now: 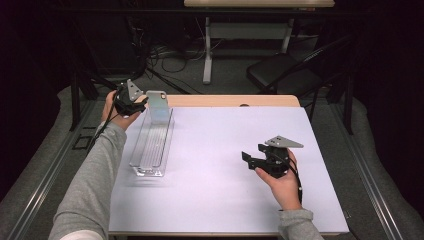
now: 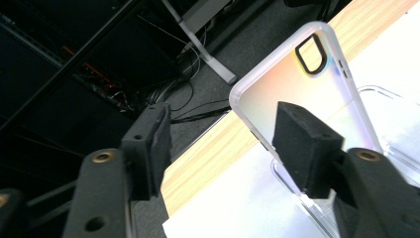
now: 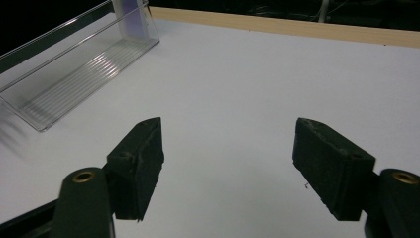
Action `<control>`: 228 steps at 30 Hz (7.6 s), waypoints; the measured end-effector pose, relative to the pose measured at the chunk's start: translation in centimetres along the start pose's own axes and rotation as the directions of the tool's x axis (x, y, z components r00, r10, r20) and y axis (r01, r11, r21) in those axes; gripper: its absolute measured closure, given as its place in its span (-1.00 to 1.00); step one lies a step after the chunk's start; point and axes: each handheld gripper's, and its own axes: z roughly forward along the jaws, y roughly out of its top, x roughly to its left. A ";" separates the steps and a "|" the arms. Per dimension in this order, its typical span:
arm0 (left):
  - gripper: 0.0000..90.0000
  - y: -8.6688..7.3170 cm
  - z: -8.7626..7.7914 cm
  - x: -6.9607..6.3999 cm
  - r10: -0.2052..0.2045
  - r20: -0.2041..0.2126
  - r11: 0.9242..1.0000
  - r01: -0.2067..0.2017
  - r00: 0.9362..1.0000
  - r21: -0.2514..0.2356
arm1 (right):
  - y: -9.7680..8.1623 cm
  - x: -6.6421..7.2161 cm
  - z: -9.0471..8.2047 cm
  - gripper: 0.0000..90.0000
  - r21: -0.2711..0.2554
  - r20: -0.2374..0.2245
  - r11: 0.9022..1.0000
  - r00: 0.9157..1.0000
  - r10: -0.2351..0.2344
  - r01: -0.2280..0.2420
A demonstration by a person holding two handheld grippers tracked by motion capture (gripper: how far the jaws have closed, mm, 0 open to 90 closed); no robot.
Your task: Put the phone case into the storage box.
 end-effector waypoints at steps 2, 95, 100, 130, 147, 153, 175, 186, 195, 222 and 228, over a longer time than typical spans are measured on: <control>-0.13 0.1 -0.3 0.1 -0.011 0.006 1.000 0.011 1.000 -0.007 | 0.0 0.0 0.0 -0.43 -0.003 0.000 1.000 1.000 -0.004 0.004; -0.66 1.0 -14.7 -3.3 -0.303 0.548 0.904 0.417 0.780 -0.093 | 2.3 1.3 -3.1 -0.89 -0.058 -0.052 0.997 0.997 -0.056 0.053; -0.66 -0.1 -16.1 -3.7 -0.314 0.554 0.891 0.441 0.771 -0.108 | 2.3 1.3 -3.5 -0.94 -0.054 -0.053 0.996 0.996 -0.073 0.070; -0.66 -6.2 -18.8 -7.8 -0.292 0.556 0.892 0.432 0.778 -0.136 | 0.0 1.2 -6.7 -0.98 -0.075 -0.021 0.992 0.994 -0.105 0.103; -0.75 -9.9 -19.0 -9.2 -0.307 0.549 0.888 0.442 0.777 -0.130 | -3.5 0.2 -7.4 -1.00 -0.055 0.021 0.996 0.997 -0.073 0.074; -0.82 -10.5 -19.0 -9.5 -0.303 0.533 0.891 0.433 0.790 -0.134 | -4.1 0.1 -7.3 -1.00 -0.059 0.018 0.995 0.996 -0.082 0.083; -0.99 -12.1 -18.3 -9.7 -0.312 0.529 0.887 0.441 0.789 -0.135 | -5.6 -1.0 -7.0 -1.00 -0.073 0.040 0.996 0.998 -0.055 0.057; -0.99 -12.8 -17.9 -9.6 -0.310 0.531 0.888 0.440 0.789 -0.135 | -6.3 -1.6 -6.8 -1.00 -0.076 0.055 0.996 0.997 -0.051 0.055; -0.99 -13.3 -17.6 -9.5 -0.322 0.524 0.886 0.446 0.789 -0.127 | -6.7 -2.1 -6.5 -0.99 -0.067 0.055 0.997 0.998 -0.038 0.042; -0.99 -13.8 -17.3 -9.4 -0.337 0.512 0.884 0.452 0.790 -0.116 | -7.3 -1.4 -5.4 -0.98 -0.016 0.011 0.998 0.998 -0.065 0.065; -0.99 -13.8 -17.2 -9.4 -0.338 0.518 0.883 0.454 0.786 -0.114 | -7.4 -1.3 -5.1 -0.96 -0.006 0.004 0.998 0.998 -0.059 0.059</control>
